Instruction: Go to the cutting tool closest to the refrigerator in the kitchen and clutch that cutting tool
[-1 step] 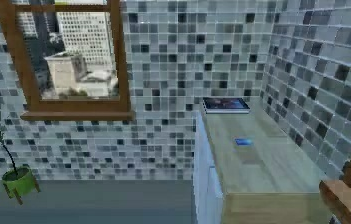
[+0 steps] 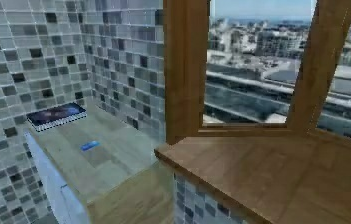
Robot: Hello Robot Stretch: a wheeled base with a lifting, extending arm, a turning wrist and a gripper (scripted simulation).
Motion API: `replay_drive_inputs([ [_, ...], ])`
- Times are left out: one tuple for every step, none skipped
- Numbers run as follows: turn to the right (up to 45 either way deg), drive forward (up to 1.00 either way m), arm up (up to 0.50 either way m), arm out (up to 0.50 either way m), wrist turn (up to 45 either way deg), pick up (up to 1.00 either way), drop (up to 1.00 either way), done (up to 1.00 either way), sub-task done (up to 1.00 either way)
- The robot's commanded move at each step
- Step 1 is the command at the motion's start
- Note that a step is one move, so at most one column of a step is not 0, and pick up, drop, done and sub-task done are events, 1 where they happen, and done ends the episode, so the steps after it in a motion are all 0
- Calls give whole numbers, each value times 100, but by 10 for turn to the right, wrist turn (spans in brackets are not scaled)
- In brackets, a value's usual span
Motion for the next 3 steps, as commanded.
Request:
replay_drive_inputs([
  [450, 0, 0, 0, 0, 0, 0, 0, 0],
  [450, 0, 0, 0, 0, 0, 0, 0, 0],
  [150, 0, 0, 0, 0, 0, 0, 0, 0],
])
